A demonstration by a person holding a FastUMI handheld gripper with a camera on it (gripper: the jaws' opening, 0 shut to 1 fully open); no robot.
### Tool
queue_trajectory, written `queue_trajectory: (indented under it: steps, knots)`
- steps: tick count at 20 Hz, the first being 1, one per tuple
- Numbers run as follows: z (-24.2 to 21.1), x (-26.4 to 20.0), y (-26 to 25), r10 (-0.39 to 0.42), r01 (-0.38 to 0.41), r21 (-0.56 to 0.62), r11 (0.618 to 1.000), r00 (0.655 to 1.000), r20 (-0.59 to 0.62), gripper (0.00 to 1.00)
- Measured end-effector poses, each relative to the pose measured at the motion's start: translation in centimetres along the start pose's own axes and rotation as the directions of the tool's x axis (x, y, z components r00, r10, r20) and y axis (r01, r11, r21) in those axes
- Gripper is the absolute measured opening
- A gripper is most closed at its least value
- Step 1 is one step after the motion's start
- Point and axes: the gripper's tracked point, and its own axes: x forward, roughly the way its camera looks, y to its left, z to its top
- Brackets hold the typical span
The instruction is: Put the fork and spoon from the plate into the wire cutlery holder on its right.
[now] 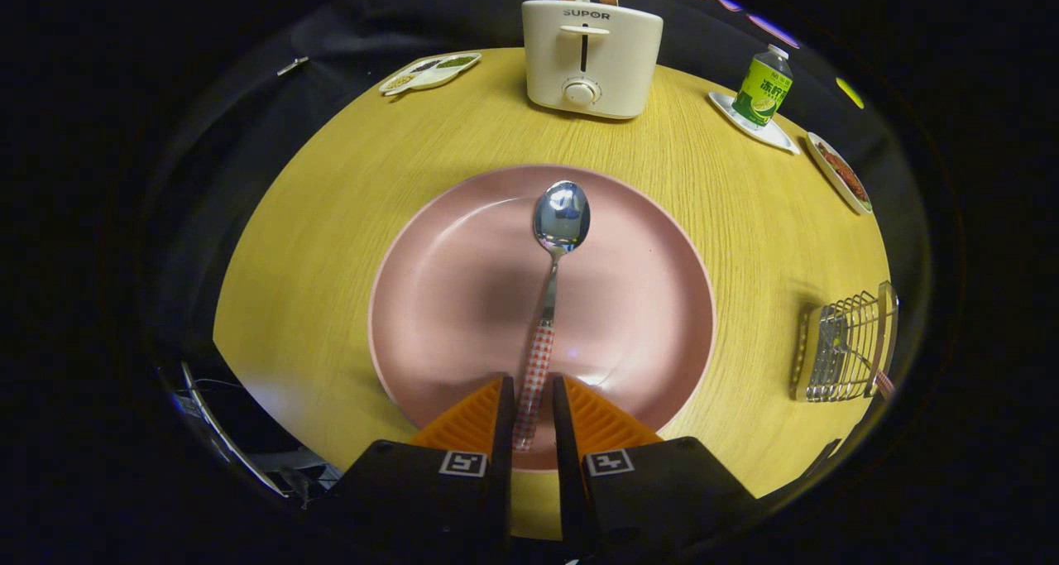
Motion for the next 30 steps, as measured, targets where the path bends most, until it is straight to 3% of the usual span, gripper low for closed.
queue_trajectory:
  steps: [1, 3, 6, 17, 24, 30]
  knots:
    - [0.0, -0.1, -0.3, 0.014, -0.014, 0.009, 1.000, 1.000, -0.008, 0.29]
    - [-0.3, -0.2, -0.5, 0.054, -0.053, 0.039, 0.998, 0.998, -0.032, 0.14]
    - [0.3, -0.8, -1.2, 0.079, -0.078, 0.055, 0.995, 0.997, -0.018, 0.10]
    - [2.6, -11.4, -4.2, 0.219, -0.224, 0.060, 0.973, 0.972, 0.087, 0.09]
    - [1.8, -20.5, -12.1, 0.227, -0.226, 0.066, 0.972, 0.974, -0.001, 0.09]
    - [0.0, -24.2, -20.4, 0.134, -0.146, -0.061, 0.987, 0.976, -0.170, 0.09]
